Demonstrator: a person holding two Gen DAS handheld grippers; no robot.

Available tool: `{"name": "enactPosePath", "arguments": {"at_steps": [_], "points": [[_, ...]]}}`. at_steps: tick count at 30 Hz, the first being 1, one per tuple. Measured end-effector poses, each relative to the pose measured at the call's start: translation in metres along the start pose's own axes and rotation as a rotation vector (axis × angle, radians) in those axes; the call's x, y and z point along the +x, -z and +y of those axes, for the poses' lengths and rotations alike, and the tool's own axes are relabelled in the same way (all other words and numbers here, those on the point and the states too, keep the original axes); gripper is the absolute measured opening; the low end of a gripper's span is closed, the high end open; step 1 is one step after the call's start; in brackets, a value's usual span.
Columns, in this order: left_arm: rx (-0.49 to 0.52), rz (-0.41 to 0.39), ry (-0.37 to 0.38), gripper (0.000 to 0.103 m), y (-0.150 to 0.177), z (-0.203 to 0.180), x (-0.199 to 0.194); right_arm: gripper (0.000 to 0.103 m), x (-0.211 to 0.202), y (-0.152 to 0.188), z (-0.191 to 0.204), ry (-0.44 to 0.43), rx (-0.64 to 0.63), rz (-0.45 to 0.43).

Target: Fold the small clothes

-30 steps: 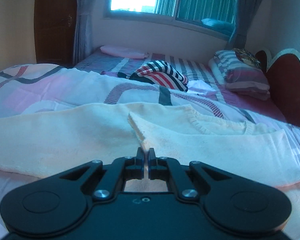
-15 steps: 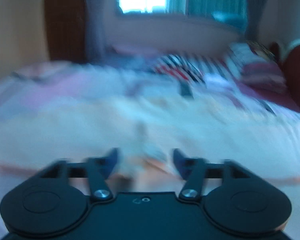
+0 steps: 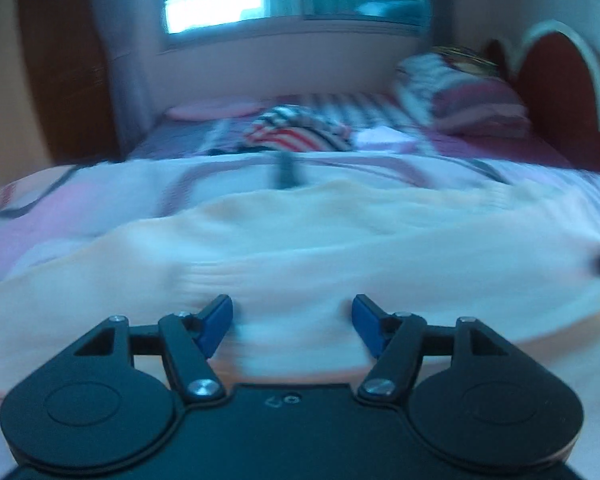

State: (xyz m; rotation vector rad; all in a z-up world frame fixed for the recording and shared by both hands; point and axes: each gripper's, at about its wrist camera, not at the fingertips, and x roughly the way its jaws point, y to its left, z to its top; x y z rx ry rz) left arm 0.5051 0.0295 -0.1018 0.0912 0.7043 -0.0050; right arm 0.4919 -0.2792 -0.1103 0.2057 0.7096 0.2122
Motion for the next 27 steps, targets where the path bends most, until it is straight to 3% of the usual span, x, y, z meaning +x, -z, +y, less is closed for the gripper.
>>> {"name": "enactPosePath", "arguments": {"at_steps": [3,9,11,13,15,18,23,27], "points": [[-0.039,0.004,-0.002,0.063,-0.011,0.010,0.006,0.000,0.004,-0.018,-0.010,0.003,-0.019,-0.031],[0.037,-0.009,0.018,0.064,-0.027,-0.016,0.017,0.000,0.043,-0.043,0.015,-0.060,-0.068,-0.038],[0.049,0.001,-0.009,0.066,-0.025,-0.012,0.022,0.000,0.054,-0.047,0.008,-0.008,-0.083,-0.036],[0.025,0.001,-0.025,0.069,-0.023,0.000,0.026,0.000,0.058,-0.050,-0.019,0.123,-0.031,-0.043],[0.003,0.000,-0.007,0.070,-0.021,0.005,0.028,0.000,0.060,-0.053,-0.044,0.091,0.029,-0.031],[0.018,0.004,-0.029,0.070,-0.024,-0.001,0.026,0.000,0.058,-0.056,-0.037,0.102,-0.087,-0.002],[0.071,-0.016,-0.011,0.068,-0.018,-0.016,0.003,0.000,0.025,-0.050,-0.031,0.047,-0.081,-0.003],[0.089,-0.008,0.008,0.069,-0.004,-0.024,-0.009,0.000,0.001,-0.018,-0.019,0.013,-0.089,0.058]]}}
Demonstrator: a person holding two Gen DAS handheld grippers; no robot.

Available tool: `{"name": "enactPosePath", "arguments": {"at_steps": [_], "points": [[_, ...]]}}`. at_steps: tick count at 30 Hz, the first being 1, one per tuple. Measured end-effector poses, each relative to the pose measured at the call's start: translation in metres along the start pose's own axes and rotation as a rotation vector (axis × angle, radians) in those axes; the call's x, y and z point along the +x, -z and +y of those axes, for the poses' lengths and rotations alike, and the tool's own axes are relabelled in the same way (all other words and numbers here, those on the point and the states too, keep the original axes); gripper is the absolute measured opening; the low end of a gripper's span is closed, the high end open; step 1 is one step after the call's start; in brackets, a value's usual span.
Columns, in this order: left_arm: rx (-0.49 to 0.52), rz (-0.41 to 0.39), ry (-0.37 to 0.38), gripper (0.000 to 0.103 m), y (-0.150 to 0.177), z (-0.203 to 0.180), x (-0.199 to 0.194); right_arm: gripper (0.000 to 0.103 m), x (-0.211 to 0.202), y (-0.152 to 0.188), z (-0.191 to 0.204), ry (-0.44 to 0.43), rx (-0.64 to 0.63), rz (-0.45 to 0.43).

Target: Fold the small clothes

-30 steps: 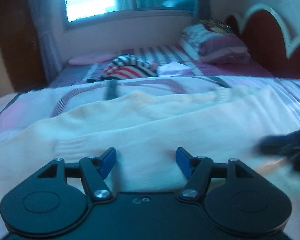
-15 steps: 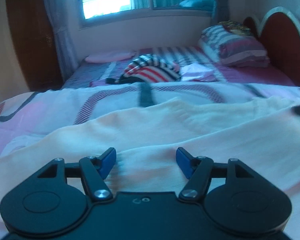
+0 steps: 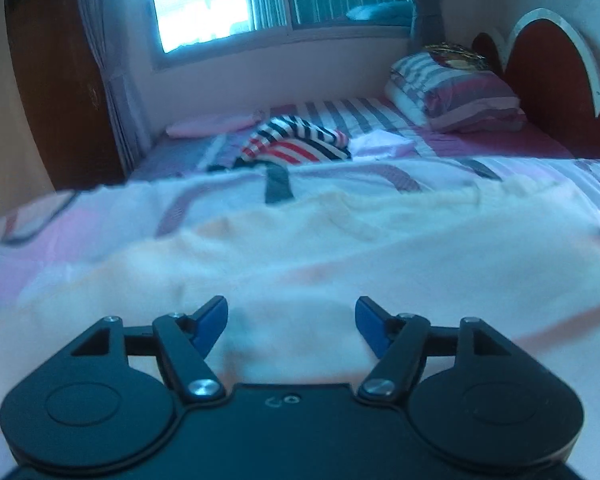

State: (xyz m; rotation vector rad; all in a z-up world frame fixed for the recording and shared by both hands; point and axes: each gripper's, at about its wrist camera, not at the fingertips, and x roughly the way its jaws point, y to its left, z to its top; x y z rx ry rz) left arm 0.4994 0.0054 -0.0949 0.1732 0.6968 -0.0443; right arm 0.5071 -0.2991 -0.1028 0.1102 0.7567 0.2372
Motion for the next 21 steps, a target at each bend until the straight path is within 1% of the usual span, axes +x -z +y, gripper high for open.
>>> {"name": "enactPosePath", "arguments": {"at_steps": [1,2,4,5,6,7,8,9,10,12,13,15,17,19,21], "points": [[0.001,0.015,-0.006,0.070,0.004,0.000,0.002,0.000,-0.003,0.010,0.003,0.012,-0.017,0.010],[-0.006,0.005,-0.004,0.071,0.007,0.001,0.001,0.000,-0.007,0.018,0.005,0.027,-0.035,0.000],[-0.033,0.014,-0.004,0.070,0.005,0.005,-0.001,0.000,-0.011,0.024,0.005,0.060,-0.029,-0.006],[-0.042,0.007,-0.012,0.068,0.003,0.006,-0.004,0.000,-0.017,0.025,0.004,0.057,-0.004,-0.014],[-0.048,-0.011,-0.011,0.067,0.002,0.005,-0.009,0.000,-0.026,0.026,0.005,0.025,0.013,-0.041],[-0.050,-0.024,0.006,0.069,0.003,0.004,-0.012,0.000,-0.033,0.027,0.008,0.005,0.009,-0.062],[-0.043,-0.027,0.020,0.069,0.004,0.001,-0.013,0.000,-0.039,0.029,0.014,-0.001,-0.012,-0.072],[-0.029,-0.015,0.021,0.069,0.004,-0.002,-0.010,0.000,-0.043,0.031,0.019,-0.012,-0.028,-0.072],[-0.015,0.009,0.018,0.069,0.006,-0.006,-0.004,0.000,-0.042,0.033,0.023,-0.021,-0.034,-0.057],[-0.031,0.003,0.016,0.071,0.010,-0.006,0.000,0.000,-0.028,0.039,0.026,0.030,-0.055,-0.006],[-0.044,0.007,0.021,0.071,0.010,-0.004,0.001,0.000,-0.027,0.041,0.025,0.034,-0.050,-0.022],[-0.054,0.011,0.014,0.071,0.008,-0.001,-0.002,0.000,-0.028,0.039,0.026,0.037,-0.029,-0.017],[-0.039,0.012,0.009,0.071,0.012,0.000,-0.004,0.000,-0.029,0.039,0.030,0.043,-0.037,-0.020],[-0.051,0.014,0.019,0.071,0.015,0.003,-0.007,0.000,-0.027,0.043,0.031,0.059,-0.054,-0.026],[-0.059,0.017,0.027,0.072,0.016,0.006,-0.007,0.000,-0.026,0.043,0.031,0.067,-0.026,-0.029]]}}
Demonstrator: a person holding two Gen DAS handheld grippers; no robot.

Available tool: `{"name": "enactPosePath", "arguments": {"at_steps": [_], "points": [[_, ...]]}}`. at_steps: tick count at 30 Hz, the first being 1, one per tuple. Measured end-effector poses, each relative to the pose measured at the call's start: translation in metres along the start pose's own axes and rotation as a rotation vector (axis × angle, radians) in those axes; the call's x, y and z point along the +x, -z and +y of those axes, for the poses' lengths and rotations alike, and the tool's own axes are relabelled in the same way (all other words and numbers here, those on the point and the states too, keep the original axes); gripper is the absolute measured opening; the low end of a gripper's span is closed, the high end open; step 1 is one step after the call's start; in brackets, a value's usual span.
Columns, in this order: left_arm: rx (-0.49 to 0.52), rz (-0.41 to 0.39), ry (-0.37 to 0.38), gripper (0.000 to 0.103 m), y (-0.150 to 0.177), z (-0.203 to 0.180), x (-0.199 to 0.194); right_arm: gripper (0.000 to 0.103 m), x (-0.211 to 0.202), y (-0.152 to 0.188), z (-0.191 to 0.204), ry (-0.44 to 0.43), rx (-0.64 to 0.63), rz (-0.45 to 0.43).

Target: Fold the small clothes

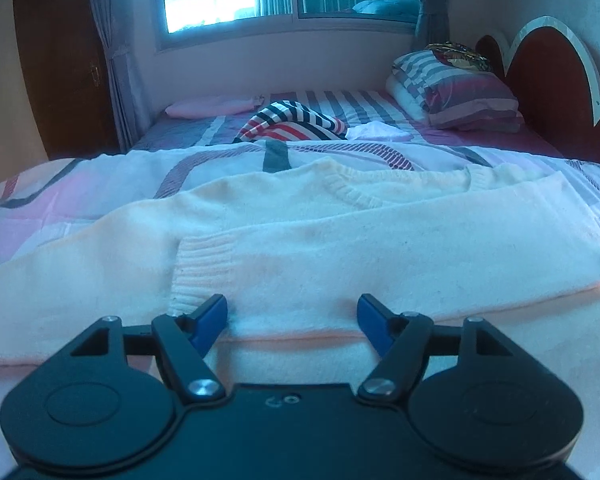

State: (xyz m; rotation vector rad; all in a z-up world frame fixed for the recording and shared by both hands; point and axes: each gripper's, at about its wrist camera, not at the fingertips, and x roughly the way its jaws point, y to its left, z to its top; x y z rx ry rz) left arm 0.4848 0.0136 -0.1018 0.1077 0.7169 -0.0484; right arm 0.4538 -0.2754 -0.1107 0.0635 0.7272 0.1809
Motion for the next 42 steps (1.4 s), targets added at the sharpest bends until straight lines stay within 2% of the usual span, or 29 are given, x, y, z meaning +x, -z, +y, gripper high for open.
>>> {"name": "enactPosePath", "arguments": {"at_steps": [7,9,12,13,14,15,16,21,23,24,25,28,31,35,38,40,42], "points": [[-0.011,0.001,0.017,0.073,-0.003,0.010,-0.006,0.000,0.006,-0.009,0.012,0.068,-0.026,0.027],[-0.010,-0.029,0.013,0.073,0.004,0.022,-0.021,0.000,-0.006,-0.011,0.015,0.078,-0.008,0.011],[-0.065,-0.013,-0.005,0.072,0.022,0.055,-0.037,0.001,-0.027,-0.006,0.025,0.071,0.015,-0.009],[-0.095,-0.006,-0.021,0.072,0.029,0.070,-0.042,0.004,-0.030,-0.004,0.028,0.068,0.022,-0.005],[-0.128,-0.003,-0.034,0.072,0.036,0.087,-0.048,0.018,-0.034,-0.001,0.033,0.073,0.024,-0.006],[-0.163,0.000,-0.051,0.072,0.043,0.105,-0.053,0.040,-0.037,0.001,0.039,0.081,0.025,-0.012],[-0.201,0.004,-0.076,0.071,0.049,0.125,-0.059,0.048,-0.040,0.002,0.045,0.087,0.027,-0.021],[-0.449,-0.006,-0.177,0.068,0.075,0.232,-0.084,0.050,-0.049,0.002,0.085,0.040,0.042,-0.069],[-0.569,-0.024,-0.177,0.063,0.084,0.274,-0.091,0.050,-0.049,-0.001,0.104,0.022,0.041,-0.083],[-0.630,-0.040,-0.160,0.055,0.089,0.292,-0.095,0.050,-0.046,-0.003,0.113,0.016,0.037,-0.080],[-0.689,-0.053,-0.152,0.052,0.092,0.308,-0.097,0.050,-0.044,-0.005,0.122,0.006,0.035,-0.077],[-0.807,-0.080,-0.155,0.052,0.099,0.343,-0.102,0.050,-0.036,-0.010,0.147,-0.002,0.020,-0.070],[-0.911,-0.112,-0.124,0.051,0.104,0.366,-0.100,0.050,-0.029,-0.015,0.164,-0.008,0.011,-0.064],[-0.968,-0.140,-0.117,0.050,0.105,0.379,-0.094,0.050,-0.022,-0.020,0.174,-0.008,0.034,-0.058],[-1.008,-0.144,-0.123,0.032,0.108,0.388,-0.090,0.050,-0.017,-0.022,0.173,0.013,0.068,-0.052],[-1.022,-0.126,-0.143,0.007,0.108,0.395,-0.086,0.050,-0.015,-0.023,0.170,0.032,0.085,-0.046],[-1.023,-0.127,-0.149,0.003,0.109,0.404,-0.084,0.050,-0.014,-0.022,0.166,0.039,0.090,-0.041]]}}
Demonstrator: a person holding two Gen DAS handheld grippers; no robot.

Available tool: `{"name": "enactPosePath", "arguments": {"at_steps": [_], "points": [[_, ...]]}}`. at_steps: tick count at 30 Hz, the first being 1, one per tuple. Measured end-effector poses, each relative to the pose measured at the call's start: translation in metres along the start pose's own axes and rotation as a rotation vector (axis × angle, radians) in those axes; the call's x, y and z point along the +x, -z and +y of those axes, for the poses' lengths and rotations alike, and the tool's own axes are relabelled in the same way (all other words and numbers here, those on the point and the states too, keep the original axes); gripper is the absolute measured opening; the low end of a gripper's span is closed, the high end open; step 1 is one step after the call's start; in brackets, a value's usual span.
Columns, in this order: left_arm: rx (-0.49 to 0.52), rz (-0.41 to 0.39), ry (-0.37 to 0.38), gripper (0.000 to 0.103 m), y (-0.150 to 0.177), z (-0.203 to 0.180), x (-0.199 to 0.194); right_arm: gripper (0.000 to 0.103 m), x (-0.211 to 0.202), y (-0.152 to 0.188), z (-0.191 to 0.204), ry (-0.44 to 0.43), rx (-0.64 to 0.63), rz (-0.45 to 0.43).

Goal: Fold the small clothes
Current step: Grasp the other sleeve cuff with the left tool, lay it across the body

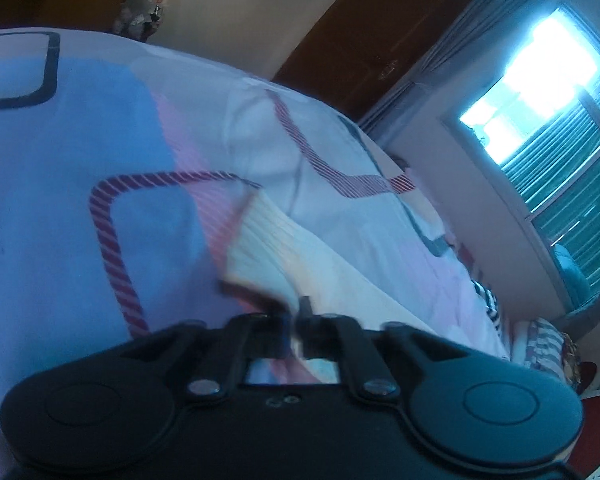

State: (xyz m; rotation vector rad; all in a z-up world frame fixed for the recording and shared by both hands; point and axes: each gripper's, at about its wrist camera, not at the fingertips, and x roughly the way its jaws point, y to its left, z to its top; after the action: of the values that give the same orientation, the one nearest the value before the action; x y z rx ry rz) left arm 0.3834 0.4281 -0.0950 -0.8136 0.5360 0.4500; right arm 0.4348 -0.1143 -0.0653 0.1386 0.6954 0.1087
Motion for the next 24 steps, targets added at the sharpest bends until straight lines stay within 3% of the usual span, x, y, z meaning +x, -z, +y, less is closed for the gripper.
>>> {"name": "enactPosePath", "arguments": {"at_steps": [4,8,11,17,24], "points": [[0.103,-0.046,0.009,0.003,-0.009,-0.014,-0.008,0.050,-0.003,0.001,-0.005,-0.004,-0.005,-0.004],[0.167,0.009,-0.070,0.003,-0.009,-0.020,0.009,0.050,-0.004,0.003,-0.013,-0.002,0.007,-0.006],[0.196,-0.017,-0.075,0.002,-0.006,-0.032,0.002,0.050,-0.007,0.003,-0.022,0.003,0.029,-0.012],[0.310,-0.052,0.042,0.002,0.019,-0.092,-0.017,0.050,-0.018,0.004,-0.049,0.032,0.066,-0.039],[0.554,-0.008,0.191,0.002,0.096,-0.213,-0.016,0.050,-0.033,0.006,-0.090,0.054,0.130,-0.066]]}}
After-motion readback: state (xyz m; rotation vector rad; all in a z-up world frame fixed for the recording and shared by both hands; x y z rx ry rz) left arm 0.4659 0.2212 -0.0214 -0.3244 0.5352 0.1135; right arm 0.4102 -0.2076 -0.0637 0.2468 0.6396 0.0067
